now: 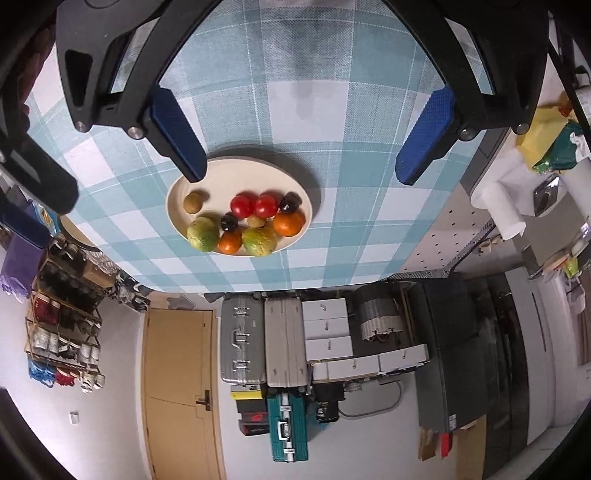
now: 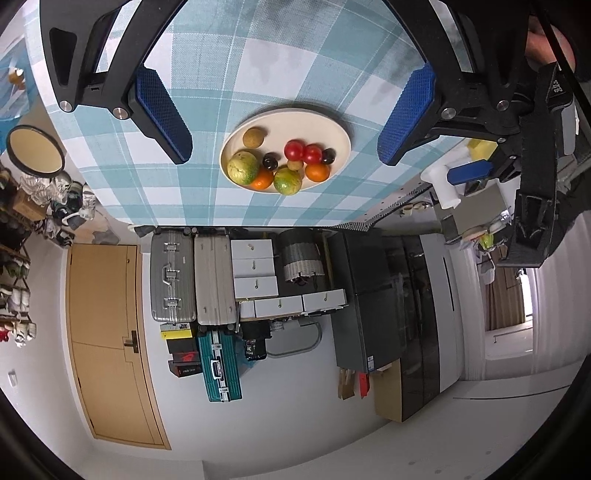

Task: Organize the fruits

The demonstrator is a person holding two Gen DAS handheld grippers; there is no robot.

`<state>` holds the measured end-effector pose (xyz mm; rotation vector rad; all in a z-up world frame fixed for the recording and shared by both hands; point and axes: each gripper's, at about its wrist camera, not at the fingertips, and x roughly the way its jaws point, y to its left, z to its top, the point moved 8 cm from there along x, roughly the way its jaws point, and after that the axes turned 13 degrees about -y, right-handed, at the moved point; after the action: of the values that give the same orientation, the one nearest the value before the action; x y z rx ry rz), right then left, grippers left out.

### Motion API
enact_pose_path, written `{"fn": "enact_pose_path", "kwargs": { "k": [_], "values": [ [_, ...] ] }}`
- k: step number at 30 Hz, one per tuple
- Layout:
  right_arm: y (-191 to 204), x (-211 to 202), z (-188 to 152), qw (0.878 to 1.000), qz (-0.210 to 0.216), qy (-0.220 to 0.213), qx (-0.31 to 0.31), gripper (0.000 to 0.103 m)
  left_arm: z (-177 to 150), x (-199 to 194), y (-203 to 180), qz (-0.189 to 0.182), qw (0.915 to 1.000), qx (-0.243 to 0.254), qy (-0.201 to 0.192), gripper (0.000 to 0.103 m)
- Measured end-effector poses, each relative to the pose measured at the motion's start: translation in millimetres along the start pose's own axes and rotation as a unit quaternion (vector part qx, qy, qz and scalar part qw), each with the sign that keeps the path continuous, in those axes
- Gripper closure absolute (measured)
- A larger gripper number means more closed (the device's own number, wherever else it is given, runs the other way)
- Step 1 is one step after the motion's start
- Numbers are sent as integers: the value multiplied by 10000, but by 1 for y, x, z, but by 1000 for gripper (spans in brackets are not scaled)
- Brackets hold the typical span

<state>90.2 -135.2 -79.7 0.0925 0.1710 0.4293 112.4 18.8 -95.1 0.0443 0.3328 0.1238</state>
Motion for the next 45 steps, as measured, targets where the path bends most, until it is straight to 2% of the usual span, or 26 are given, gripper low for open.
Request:
{"fn": "enact_pose_path", "kwargs": {
  "k": [6,13,21,27,32,38,45],
  "values": [
    [2,-1,-4,9999,-24,-123,-105,0,-9,8,13,-31,9993,-363,-101,1],
    [-1,0,-8,9992,-24,-387,-74,0,-18,19,21,-273,9964,-755,-255,1],
    [-6,11,-20,9994,18,-337,-76,0,-17,22,24,-164,9948,-601,-809,1],
    [-5,14,-26,9988,0,-435,-219,0,-17,25,23,-340,9937,-668,-829,1],
    [-1,18,-32,9985,11,-381,-390,0,-17,22,27,-282,9918,-779,-971,1],
    [-4,24,-35,9989,-81,-239,-385,0,-15,16,18,-271,9920,-576,-1087,1],
    [-1,22,-36,9984,-74,-281,-478,0,-15,14,14,-249,9922,-497,-1120,1]
  ]
}}
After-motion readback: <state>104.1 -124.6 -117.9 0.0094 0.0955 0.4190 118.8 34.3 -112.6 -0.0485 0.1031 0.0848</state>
